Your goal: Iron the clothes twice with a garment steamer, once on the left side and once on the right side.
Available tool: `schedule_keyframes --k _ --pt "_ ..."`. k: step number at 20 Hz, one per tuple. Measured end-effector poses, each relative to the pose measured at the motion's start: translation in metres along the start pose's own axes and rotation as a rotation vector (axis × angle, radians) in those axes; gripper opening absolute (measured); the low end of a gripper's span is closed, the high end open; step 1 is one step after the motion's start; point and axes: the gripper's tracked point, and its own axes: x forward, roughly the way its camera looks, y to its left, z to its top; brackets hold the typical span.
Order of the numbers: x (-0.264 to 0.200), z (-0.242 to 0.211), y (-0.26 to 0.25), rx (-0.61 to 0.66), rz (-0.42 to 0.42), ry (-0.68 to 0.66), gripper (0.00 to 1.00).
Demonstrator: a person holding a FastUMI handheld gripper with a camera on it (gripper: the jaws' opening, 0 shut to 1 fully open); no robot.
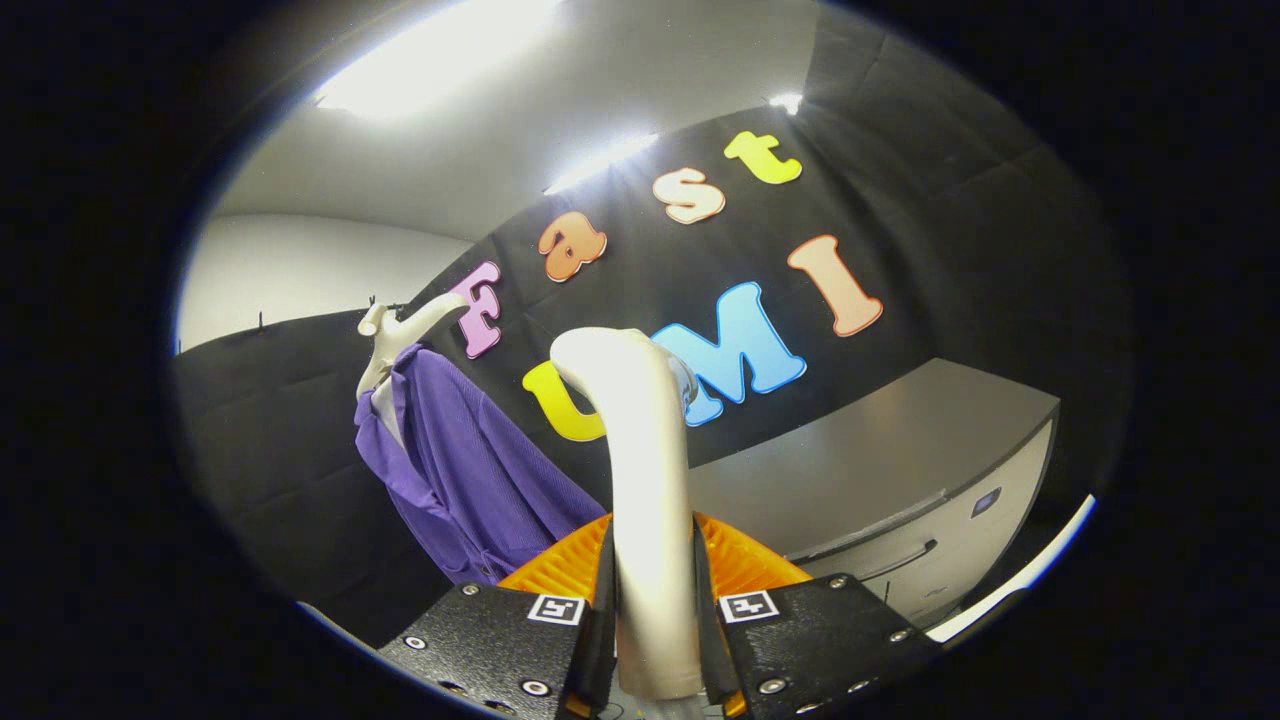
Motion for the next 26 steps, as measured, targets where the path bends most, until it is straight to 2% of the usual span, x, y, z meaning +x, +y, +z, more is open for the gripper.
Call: schedule_keyframes --k 4,8,12,18,26 --pt "-0.028 -0.008 0.031 -0.084 -0.005 -0.046 0.35" --pt "-0.060 -0.010 0.061 -0.159 -0.052 -0.119 0.35" --pt "-0.064 -0.004 0.103 -0.204 -0.058 -0.187 0.35" --pt "-0.043 0.006 0.157 -0.278 -0.034 -0.225 0.35" --pt "0.024 0.015 0.224 -0.350 0.026 -0.248 0.36"
